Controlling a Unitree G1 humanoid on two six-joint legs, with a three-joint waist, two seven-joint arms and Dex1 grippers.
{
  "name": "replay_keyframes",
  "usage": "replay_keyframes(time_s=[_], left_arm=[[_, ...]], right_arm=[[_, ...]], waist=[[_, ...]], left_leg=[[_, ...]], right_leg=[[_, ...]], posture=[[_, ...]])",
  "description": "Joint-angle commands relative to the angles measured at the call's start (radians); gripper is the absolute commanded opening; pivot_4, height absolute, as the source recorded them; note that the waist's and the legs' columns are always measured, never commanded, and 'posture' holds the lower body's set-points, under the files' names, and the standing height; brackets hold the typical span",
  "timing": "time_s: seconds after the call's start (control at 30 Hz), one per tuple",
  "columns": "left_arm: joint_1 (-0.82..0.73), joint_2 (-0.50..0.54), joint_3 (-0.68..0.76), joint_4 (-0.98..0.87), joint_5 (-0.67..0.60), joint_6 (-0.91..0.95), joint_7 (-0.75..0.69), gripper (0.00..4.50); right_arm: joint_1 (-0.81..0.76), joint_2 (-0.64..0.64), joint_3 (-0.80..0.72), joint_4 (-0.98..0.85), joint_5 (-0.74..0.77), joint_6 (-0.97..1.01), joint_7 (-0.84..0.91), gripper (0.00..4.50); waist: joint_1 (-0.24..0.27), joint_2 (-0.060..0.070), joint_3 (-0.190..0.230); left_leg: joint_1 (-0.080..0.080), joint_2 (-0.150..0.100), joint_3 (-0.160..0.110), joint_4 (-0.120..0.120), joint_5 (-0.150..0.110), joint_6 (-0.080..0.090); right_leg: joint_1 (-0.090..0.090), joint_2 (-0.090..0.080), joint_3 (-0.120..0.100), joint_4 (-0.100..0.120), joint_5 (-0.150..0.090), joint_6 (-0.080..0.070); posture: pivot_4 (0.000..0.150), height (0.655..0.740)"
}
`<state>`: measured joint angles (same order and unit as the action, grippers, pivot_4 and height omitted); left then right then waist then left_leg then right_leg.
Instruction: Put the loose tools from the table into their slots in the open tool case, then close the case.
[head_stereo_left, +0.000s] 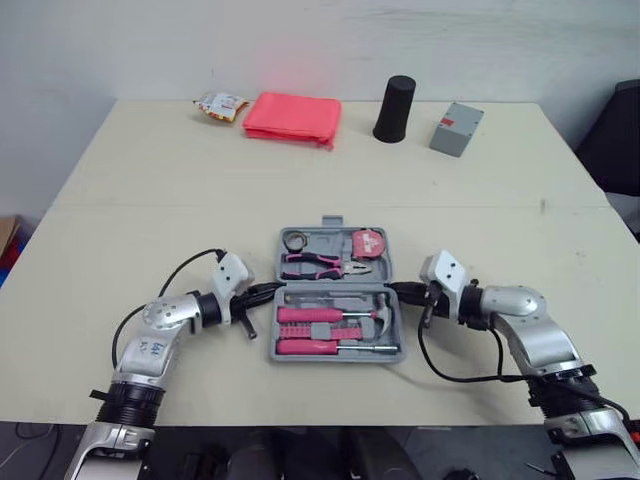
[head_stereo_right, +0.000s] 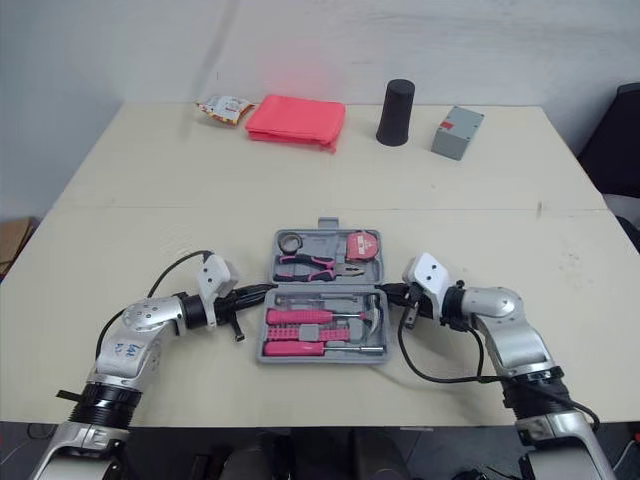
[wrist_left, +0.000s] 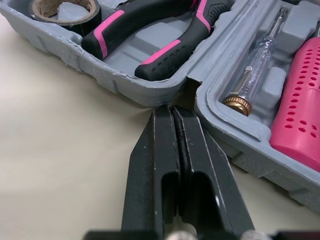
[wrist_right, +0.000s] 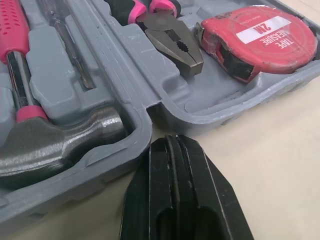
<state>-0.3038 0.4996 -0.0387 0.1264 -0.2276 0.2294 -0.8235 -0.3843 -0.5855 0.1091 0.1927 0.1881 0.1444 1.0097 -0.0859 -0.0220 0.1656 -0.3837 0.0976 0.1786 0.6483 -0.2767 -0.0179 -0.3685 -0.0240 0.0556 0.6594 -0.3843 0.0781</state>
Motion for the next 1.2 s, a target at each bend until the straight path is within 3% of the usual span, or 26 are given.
replay_keyframes(time_s=[0.03, 0.1, 0.2, 0.27, 0.33, 0.43, 0.47, 0.6, 0.7, 0.83, 0.93, 1.2], left_arm=[[0.007, 0.038, 0.026, 0.007, 0.033, 0.039, 0.045, 0.0], [0.012, 0.062, 0.056, -0.006, 0.007, 0.075, 0.041, 0.0], [0.025, 0.108, 0.102, -0.036, -0.019, 0.093, 0.03, 0.85], [0.033, 0.145, 0.133, -0.064, -0.051, 0.084, -0.015, 1.68], [0.032, 0.184, 0.169, -0.13, -0.101, 0.136, -0.04, 2.6], [-0.017, 0.243, 0.179, -0.231, -0.165, 0.437, 0.005, 3.99], [-0.043, 0.25, 0.175, -0.255, -0.193, 0.533, 0.02, 4.45], [-0.179, 0.205, 0.156, -0.306, -0.223, 0.855, 0.172, 4.48], [-0.26, 0.141, 0.13, -0.299, -0.19, 0.963, 0.278, 4.48], [-0.308, 0.07, 0.096, -0.281, -0.176, 0.997, 0.343, 4.48], [-0.314, 0.036, 0.087, -0.259, -0.156, 0.998, 0.392, 4.48], [-0.336, -0.055, 0.09, -0.237, -0.13, 0.995, 0.484, 4.48]], right_arm=[[-0.014, -0.02, 0.0, -0.005, 0.004, 0.017, 0.031, 0.05], [-0.013, -0.053, -0.046, -0.027, 0.041, 0.112, 0.029, 0.05], [0.002, -0.112, -0.107, -0.074, 0.087, 0.16, 0.048, 1.0], [0.012, -0.129, -0.166, -0.111, 0.126, 0.217, 0.011, 1.92], [0.008, -0.144, -0.229, -0.194, 0.194, 0.454, -0.073, 2.96], [-0.03, -0.218, -0.211, -0.329, 0.237, 0.824, -0.142, 4.4], [-0.065, -0.208, -0.222, -0.357, 0.269, 0.942, -0.179, 4.5], [-0.234, -0.077, -0.311, -0.365, 0.316, 1.266, -0.338, 4.5], [-0.344, 0.025, -0.317, -0.344, 0.274, 1.415, -0.454, 4.5], [-0.412, 0.081, -0.246, -0.324, 0.229, 1.463, -0.555, 4.5], [-0.432, 0.093, -0.229, -0.302, 0.224, 1.47, -0.59, 4.5], [-0.457, 0.124, -0.216, -0.244, 0.22, 1.47, -0.653, 4.5]], waist=[[0.0, 0.0, 0.0], [0.0, 0.0, 0.0], [0.004, 0.0, 0.001], [0.004, 0.0, 0.001], [0.003, -0.001, 0.003], [0.004, -0.002, 0.005], [0.004, -0.002, 0.005], [0.002, -0.002, 0.005], [0.003, -0.002, 0.005], [0.005, -0.002, 0.005], [0.006, -0.002, 0.005], [0.004, -0.002, 0.005]], left_leg=[[0.0, 0.0, 0.0, 0.0, 0.0, 0.0], [0.0, 0.0, 0.0, 0.0, 0.0, 0.0], [-0.001, 0.0, 0.0, 0.0, 0.0, 0.0], [-0.003, 0.0, 0.0, -0.001, 0.0, 0.0], [-0.004, 0.0, 0.0, -0.002, 0.0, 0.0], [-0.005, 0.0, 0.0, -0.002, 0.0, -0.001], [-0.006, 0.0, 0.0, -0.002, 0.0, -0.001], [-0.006, 0.0, 0.0, -0.002, 0.001, -0.001], [-0.006, -0.001, 0.0, -0.002, 0.001, -0.001], [-0.011, -0.001, 0.0, -0.003, 0.002, -0.002], [-0.024, -0.001, 0.002, -0.001, 0.003, -0.002], [-0.022, -0.001, 0.004, 0.0, 0.006, -0.003]], right_leg=[[0.0, 0.0, 0.0, 0.0, 0.0, 0.0], [0.0, 0.0, 0.0, 0.0, 0.0, 0.0], [-0.002, 0.0, 0.0, 0.001, 0.0, 0.0], [-0.004, -0.001, 0.0, 0.0, 0.0, 0.0], [-0.005, -0.001, 0.001, 0.0, 0.0, 0.0], [-0.007, -0.001, 0.001, 0.001, 0.0, 0.0], [-0.007, -0.001, 0.001, 0.001, 0.0, 0.0], [-0.007, -0.001, 0.001, 0.002, 0.0, 0.0], [-0.008, -0.001, 0.001, 0.002, 0.0, 0.0], [-0.014, -0.001, 0.001, 0.001, -0.001, 0.0], [-0.028, -0.001, 0.001, 0.005, -0.001, 0.0], [-0.028, -0.001, 0.003, 0.01, -0.001, 0.0]], posture=[[0.15, 0.74], [0.15, 0.74], [0.15, 0.74], [0.15, 0.74], [0.15, 0.74], [0.15, 0.74], [0.15, 0.74], [0.15, 0.74], [0.15, 0.74], [0.15, 0.74], [0.15, 0.74], [0.15, 0.74]])
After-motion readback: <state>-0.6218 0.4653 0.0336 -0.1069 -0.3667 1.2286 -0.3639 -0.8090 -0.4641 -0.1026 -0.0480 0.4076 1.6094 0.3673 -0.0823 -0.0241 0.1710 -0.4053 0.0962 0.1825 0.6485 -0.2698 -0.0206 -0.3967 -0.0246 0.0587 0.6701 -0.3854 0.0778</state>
